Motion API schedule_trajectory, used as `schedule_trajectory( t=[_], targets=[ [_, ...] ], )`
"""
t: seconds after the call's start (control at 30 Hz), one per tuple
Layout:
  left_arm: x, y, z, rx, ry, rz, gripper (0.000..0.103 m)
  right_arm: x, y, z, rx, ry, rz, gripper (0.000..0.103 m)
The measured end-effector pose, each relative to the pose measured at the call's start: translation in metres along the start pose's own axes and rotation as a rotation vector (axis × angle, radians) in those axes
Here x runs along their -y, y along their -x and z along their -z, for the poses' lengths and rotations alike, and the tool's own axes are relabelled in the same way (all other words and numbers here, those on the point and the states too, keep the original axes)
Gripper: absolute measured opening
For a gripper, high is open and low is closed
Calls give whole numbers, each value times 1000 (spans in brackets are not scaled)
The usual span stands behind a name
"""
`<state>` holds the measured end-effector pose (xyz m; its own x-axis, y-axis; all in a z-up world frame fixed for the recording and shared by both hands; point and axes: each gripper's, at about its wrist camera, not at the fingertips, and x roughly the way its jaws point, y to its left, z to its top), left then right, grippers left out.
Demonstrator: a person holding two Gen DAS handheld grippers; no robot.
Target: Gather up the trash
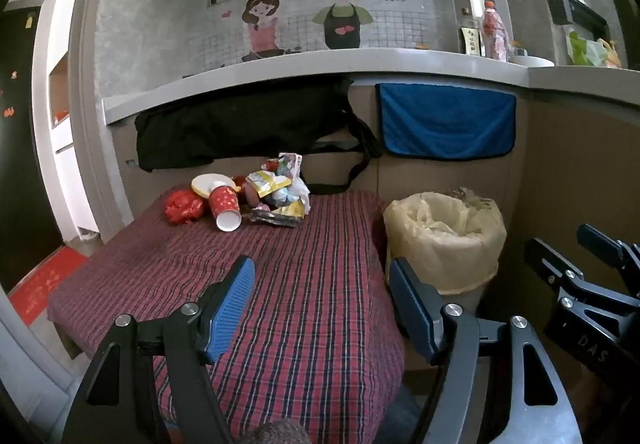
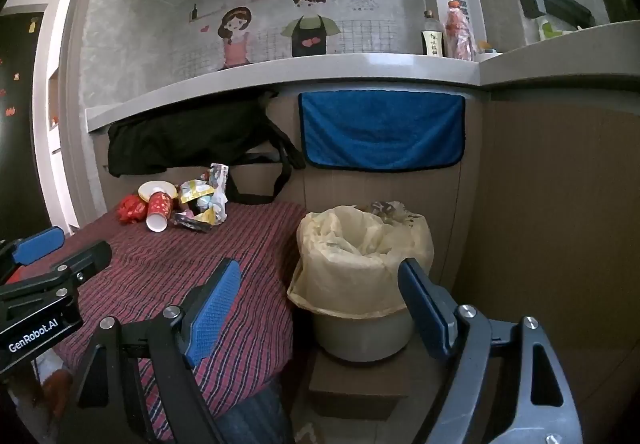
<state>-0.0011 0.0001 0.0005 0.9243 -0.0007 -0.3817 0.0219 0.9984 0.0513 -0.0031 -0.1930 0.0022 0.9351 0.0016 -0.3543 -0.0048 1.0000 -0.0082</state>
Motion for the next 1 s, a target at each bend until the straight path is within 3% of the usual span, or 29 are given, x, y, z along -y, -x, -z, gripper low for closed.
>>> schedule_trajectory(
  t=[1.0],
  targets=[
    [5,2,-3,-11,3,2,70,0,-3,3,-15,-14,-8,79]
  ],
)
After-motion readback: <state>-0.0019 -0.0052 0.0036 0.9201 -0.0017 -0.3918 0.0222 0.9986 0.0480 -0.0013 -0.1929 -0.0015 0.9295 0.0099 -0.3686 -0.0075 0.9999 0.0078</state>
